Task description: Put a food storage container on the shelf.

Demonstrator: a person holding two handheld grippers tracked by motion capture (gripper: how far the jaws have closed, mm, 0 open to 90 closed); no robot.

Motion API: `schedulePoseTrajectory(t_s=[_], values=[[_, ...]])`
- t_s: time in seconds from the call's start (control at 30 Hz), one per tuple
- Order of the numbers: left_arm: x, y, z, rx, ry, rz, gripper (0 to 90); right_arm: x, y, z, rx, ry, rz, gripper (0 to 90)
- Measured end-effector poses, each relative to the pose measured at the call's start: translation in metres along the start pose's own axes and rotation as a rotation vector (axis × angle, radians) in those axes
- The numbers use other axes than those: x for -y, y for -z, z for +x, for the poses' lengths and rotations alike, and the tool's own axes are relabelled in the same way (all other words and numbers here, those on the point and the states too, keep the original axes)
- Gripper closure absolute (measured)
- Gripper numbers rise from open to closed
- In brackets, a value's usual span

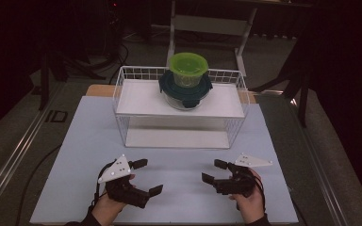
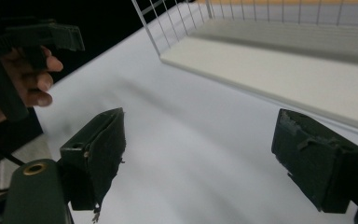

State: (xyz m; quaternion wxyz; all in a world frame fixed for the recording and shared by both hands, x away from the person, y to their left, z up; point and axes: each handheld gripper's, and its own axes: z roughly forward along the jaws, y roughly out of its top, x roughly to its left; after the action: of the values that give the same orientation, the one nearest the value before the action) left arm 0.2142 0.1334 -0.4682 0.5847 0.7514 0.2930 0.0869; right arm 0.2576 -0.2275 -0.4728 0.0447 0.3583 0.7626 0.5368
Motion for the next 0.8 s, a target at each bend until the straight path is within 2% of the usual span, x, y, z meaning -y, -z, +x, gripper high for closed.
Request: schedulePoseTrajectory(t_s=[0.03, 0.07, 0.1, 0.23, 0.57, 0.63, 0.8], values=[[0.000, 0.000, 0.000, 0.000, 0.000, 0.000, 0.0, 0.002, 0.001, 0.000, 0.002, 0.000, 0.006, 17.0], [0.010, 0.000, 0.000, 0.009, -0.005, 0.026, 0.0, 0.007, 0.004, -0.001, 0.007, 0.003, 0.010, 17.0], [0.012, 0.000, 0.000, 0.007, -0.007, 0.033, 0.0, 0.009, 0.006, -0.002, 0.015, 0.003, 0.009, 17.0], [0.020, 0.005, 0.002, -0.001, -0.004, 0.028, 0.0, 0.016, 0.013, -0.002, 0.016, -0.010, 0.002, 16.9], [0.034, 0.016, 0.007, -0.042, -0.008, 0.031, 0.0, 0.033, 0.026, -0.006, 0.039, 0.014, 0.011, 17.2], [0.036, 0.019, 0.008, -0.041, 0.008, 0.022, 0.0, 0.038, 0.028, -0.011, 0.048, -0.008, 0.022, 17.2], [0.035, 0.023, 0.011, -0.068, 0.003, 0.001, 0.0, 0.041, 0.031, -0.017, 0.063, -0.037, 0.021, 17.1]])
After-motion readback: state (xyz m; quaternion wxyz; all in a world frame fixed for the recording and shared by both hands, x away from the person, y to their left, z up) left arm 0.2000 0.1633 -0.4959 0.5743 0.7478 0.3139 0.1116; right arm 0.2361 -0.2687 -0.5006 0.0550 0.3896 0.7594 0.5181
